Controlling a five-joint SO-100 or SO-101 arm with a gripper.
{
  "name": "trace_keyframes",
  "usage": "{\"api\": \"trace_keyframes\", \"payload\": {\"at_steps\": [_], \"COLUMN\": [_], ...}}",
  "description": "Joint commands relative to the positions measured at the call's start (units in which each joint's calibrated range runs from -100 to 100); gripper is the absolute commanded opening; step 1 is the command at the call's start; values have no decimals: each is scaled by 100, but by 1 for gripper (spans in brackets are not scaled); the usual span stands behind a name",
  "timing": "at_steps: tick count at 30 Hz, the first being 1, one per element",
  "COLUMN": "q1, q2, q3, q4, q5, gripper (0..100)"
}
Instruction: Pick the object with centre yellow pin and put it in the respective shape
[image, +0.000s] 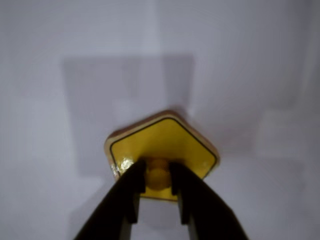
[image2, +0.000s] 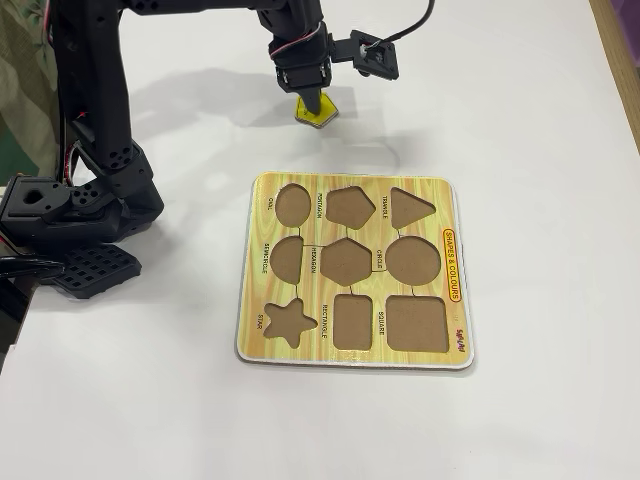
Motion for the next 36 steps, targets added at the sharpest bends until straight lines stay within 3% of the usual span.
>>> {"api": "trace_keyframes", "payload": {"at_steps": [1,12,33,36], "q1": [12,119,1838,2033], "q2": [-127,-135,-1892,-2160], "q3": [-27,-18,1241,1448], "q4": [-19,-28,7,15], "q5": [13,13,34,306], "gripper": [4,3,4,4]}}
